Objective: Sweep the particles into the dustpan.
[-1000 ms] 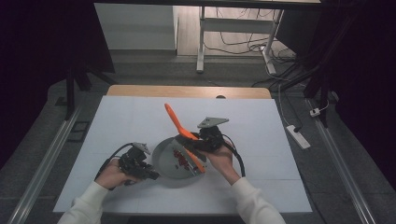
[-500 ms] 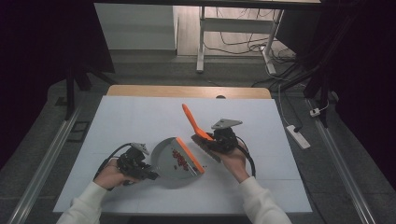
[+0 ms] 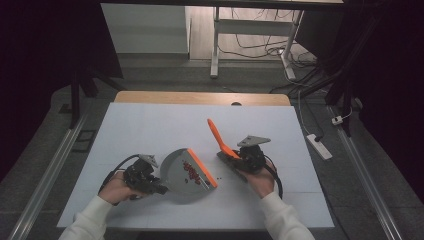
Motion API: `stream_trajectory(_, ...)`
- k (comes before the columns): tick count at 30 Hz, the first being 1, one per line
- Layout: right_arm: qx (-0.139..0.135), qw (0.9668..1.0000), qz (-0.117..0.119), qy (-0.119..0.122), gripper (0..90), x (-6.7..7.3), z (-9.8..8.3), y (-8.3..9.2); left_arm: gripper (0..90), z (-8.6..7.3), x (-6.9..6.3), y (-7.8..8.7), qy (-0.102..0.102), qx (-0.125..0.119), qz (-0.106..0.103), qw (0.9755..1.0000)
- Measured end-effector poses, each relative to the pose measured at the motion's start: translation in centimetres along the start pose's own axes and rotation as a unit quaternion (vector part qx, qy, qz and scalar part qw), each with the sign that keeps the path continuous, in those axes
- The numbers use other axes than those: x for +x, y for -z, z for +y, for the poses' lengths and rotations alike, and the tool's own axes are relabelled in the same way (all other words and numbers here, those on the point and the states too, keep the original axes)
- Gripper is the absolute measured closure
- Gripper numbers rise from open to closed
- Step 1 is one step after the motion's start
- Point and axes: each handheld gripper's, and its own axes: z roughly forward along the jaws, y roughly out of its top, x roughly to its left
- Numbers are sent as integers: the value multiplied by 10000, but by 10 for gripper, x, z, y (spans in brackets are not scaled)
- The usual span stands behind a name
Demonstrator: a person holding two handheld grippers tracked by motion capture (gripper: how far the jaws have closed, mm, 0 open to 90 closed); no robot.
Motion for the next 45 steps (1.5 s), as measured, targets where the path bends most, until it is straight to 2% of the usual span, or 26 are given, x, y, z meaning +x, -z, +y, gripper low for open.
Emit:
stream_trajectory(5,85,10000,-3,-38,700,1,-4,2,614,0,-3,0,-53,22,-34,10000)
stream_trajectory(10,162,9998,41,-58,701,7,-8,2,615,0,-3,0,-3,34,-53,10000)
stream_trajectory(16,185,9998,-58,53,701,16,-17,16,615,1,-4,0,47,26,-44,10000)
stream_trajectory(21,268,9996,-63,36,701,20,-23,23,615,2,-4,-1,48,32,-36,10000)
stream_trajectory(29,285,9992,-15,281,699,37,-27,24,614,1,-4,-1,40,30,-34,10000)
stream_trajectory(37,269,9989,47,393,699,49,-29,25,614,1,-4,-2,33,41,-22,10000)
stream_trajectory(42,266,9984,246,426,699,59,-27,22,614,1,-5,-2,22,41,1,10000)
stream_trajectory(45,175,9982,467,326,700,65,-25,20,614,0,-4,-3,30,37,-14,10000)
